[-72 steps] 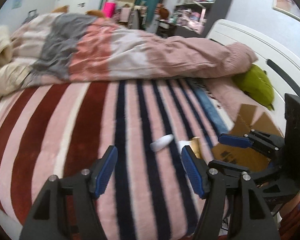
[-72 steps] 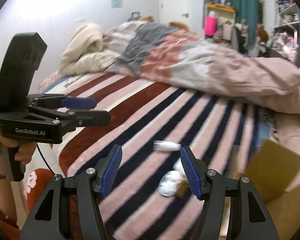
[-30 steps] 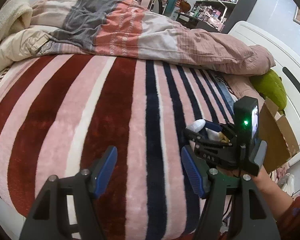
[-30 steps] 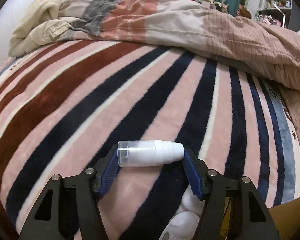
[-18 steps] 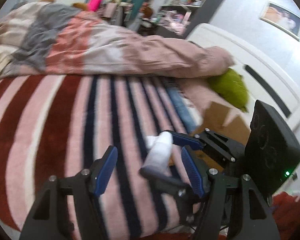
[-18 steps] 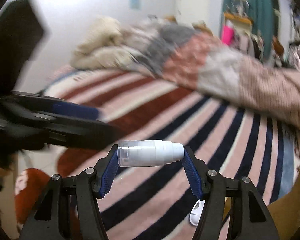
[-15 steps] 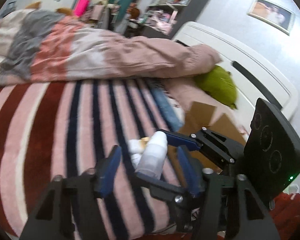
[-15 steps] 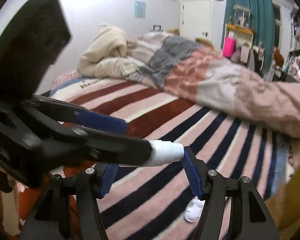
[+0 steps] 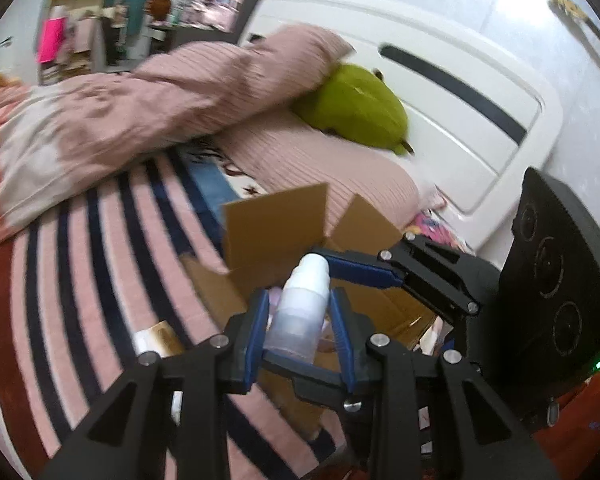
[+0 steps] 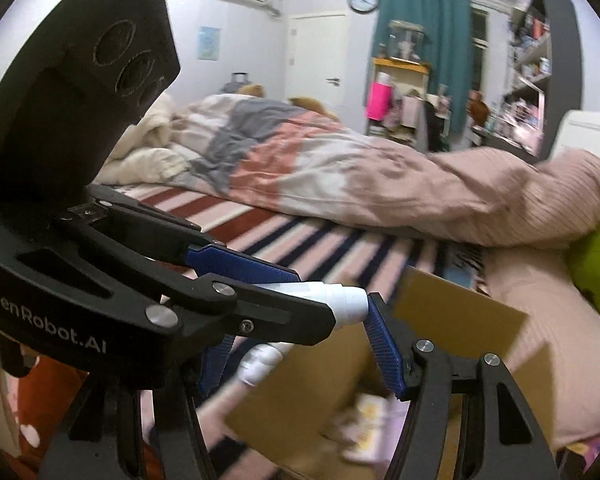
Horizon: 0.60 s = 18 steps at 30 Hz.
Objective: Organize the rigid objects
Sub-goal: 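Carry the white bottle into the cardboard box and open the right gripper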
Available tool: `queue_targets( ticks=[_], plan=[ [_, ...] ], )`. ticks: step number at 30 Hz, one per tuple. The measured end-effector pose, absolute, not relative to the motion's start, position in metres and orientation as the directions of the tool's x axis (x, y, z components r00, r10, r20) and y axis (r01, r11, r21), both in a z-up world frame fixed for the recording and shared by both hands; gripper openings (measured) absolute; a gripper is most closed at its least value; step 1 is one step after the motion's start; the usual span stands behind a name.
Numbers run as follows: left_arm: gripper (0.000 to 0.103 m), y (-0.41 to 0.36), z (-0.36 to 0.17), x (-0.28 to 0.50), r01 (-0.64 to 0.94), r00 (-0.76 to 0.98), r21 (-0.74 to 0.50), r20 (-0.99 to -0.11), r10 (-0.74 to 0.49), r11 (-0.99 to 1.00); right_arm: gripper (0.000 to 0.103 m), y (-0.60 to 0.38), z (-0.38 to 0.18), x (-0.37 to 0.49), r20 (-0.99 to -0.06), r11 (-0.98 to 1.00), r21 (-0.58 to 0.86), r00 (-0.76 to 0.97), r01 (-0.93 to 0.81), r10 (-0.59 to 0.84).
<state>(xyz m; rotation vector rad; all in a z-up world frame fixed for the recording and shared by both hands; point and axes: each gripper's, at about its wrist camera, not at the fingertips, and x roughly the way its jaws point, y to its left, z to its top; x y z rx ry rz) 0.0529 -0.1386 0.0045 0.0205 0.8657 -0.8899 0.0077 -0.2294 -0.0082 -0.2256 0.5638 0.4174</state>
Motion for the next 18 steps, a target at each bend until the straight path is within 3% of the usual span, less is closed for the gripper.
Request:
queue_targets(
  ticks=[10,14,18],
  plan=[
    [0.029,-0.202,-0.010,0.067,0.744,0.217,-0.321,-0.714,-0.665,0.587,0.059,-0.282,-0.023,0.009,-0.624,0.931,-0.117,0.755,-0.347,0.203],
    [0.047,-0.202,-0.009,0.068,0.741,0.222,-0.322,-0.711,-0.668,0.589,0.067,-0.292,-0.022,0.007,-0.630,0.939,-0.109,0.753,-0.325,0.187],
    [0.055,-0.193,-0.004,0.069,0.726,0.238,-0.339,-0.692,-0.682,0.598,0.068,-0.293,-0.022,0.005,-0.634,0.940,-0.115,0.752,-0.322,0.180]
  ],
)
